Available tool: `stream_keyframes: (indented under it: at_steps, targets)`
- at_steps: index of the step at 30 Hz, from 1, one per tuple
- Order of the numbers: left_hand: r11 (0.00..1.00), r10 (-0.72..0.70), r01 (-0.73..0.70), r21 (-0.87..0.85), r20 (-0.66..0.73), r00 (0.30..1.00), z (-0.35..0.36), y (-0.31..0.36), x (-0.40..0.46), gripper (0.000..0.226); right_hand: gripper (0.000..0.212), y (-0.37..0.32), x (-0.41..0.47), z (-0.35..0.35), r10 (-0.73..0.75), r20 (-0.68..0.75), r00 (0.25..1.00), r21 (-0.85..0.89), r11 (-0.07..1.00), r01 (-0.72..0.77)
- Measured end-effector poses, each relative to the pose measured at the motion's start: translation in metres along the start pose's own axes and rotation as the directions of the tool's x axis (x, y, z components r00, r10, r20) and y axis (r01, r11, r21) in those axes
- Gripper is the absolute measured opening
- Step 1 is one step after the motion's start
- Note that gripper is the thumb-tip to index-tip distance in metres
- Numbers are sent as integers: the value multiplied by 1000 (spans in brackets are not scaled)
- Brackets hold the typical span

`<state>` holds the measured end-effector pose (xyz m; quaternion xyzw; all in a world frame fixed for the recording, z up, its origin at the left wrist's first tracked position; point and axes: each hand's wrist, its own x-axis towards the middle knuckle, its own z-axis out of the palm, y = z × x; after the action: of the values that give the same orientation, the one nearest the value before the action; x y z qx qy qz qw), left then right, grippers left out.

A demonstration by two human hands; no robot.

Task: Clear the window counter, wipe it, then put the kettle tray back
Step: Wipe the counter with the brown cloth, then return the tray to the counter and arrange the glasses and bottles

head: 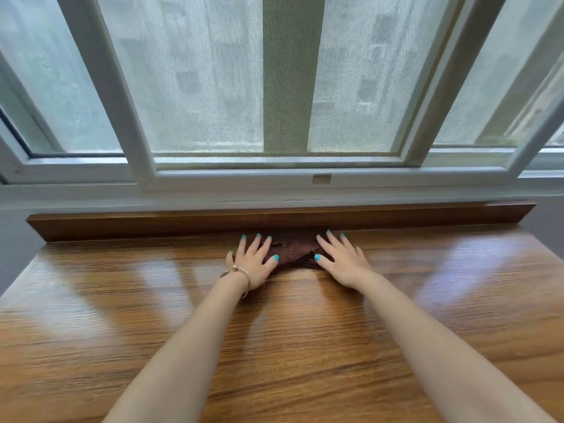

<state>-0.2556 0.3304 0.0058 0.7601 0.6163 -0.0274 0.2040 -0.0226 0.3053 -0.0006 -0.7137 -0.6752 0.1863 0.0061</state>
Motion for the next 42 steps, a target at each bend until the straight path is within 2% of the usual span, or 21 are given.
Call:
stream_keyframes:
  at_steps: [4,7,10,12,16,19,22,27,29,32,34,36,42]
  targets:
    - [999,-22,22,24,31,999,-8,11,0,59,60,-6,-5,-5,22,30,999,-61,998,-20]
    - [997,51,-47,55,-63,997,-24,27,0,64,65,-13,-10,-22,-28,-29,999,-173,985,22]
    - [987,143,-129,91,-165,976,-38,52,-4,67,70,-18,-23,-44,-38,-110,993,-175,984,18]
    - [975,201,-180,129,-178,963,-46,72,-8,68,73,-12,-38,-58,-11,-163,987,-159,987,-15]
    - [930,343,-319,183,-117,932,-52,120,-14,69,76,21,-86,-83,130,-228,965,-58,987,-147]
    - [882,456,-447,151,-25,890,-46,173,-22,66,77,59,-137,-98,297,-223,928,181,949,-260]
    - [817,556,-559,140,62,829,-30,239,-40,54,69,106,-195,-105,459,-185,869,396,844,-362]
    - [661,711,-738,136,199,674,9,357,-84,50,62,185,-291,-107,664,-189,724,457,712,-534]
    - [599,753,-791,124,246,610,26,402,-106,51,56,214,-329,-109,705,-209,678,449,685,-574]
    - [517,813,-849,108,247,527,51,477,-138,46,53,263,-383,-117,732,-207,649,476,654,-587]
    - [437,858,-894,93,253,446,68,530,-162,40,55,304,-416,-118,771,-220,598,531,608,-590]
    - [397,879,-916,52,268,396,92,588,-187,35,52,349,-452,-116,808,-229,543,574,563,-595]
    - [386,892,-923,-1,254,373,154,709,-218,41,51,453,-535,-112,863,-194,466,617,477,-627]
